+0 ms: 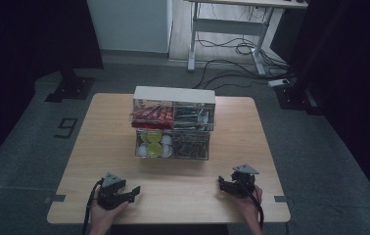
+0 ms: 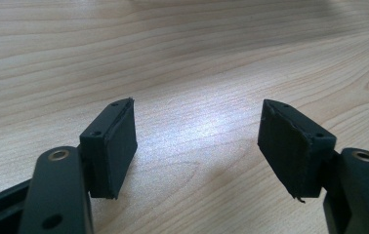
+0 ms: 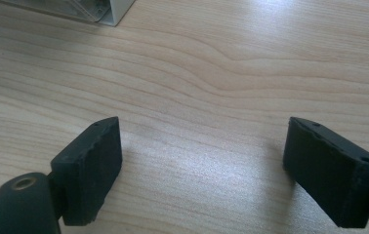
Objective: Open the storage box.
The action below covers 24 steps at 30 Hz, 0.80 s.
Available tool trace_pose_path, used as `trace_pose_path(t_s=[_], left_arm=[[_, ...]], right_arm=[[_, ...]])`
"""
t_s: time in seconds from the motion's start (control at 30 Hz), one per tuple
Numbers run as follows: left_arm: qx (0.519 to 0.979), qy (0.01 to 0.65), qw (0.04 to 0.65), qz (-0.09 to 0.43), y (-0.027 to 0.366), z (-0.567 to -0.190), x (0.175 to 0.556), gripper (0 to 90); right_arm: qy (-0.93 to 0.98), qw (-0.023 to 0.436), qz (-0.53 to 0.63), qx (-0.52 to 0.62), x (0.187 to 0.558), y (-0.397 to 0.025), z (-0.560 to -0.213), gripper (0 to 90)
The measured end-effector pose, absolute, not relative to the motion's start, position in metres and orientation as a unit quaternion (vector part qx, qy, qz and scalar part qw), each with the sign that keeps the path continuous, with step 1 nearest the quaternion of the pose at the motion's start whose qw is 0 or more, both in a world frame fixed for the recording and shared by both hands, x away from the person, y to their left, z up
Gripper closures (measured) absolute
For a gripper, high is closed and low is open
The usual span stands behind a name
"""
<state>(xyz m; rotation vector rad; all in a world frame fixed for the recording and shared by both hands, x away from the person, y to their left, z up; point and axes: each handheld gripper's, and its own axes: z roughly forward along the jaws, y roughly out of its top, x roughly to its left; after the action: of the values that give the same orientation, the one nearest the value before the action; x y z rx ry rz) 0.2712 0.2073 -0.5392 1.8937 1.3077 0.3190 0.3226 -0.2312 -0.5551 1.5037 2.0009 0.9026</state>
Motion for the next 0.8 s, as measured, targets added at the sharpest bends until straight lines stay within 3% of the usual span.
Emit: trace_pose_path(t_s=[0.2,0.63,0.8], left_arm=[[0.751,0.514,0.397,0.122,0.205,-0.539,0.271,30.7],[0.752,0.512,0.398,0.12,0.203,-0.539,0.27,30.4],[0.751,0.513,0.397,0.119,0.204,-0.538,0.27,30.3]], right_arm=[[0.728,0.241,0.332,0.549,0.32,-0.232,-0.555,20.6],[0.73,0.219,0.36,0.538,0.315,-0.237,-0.55,42.3],[0.716,0.228,0.38,0.54,0.312,-0.243,-0.541,44.4]])
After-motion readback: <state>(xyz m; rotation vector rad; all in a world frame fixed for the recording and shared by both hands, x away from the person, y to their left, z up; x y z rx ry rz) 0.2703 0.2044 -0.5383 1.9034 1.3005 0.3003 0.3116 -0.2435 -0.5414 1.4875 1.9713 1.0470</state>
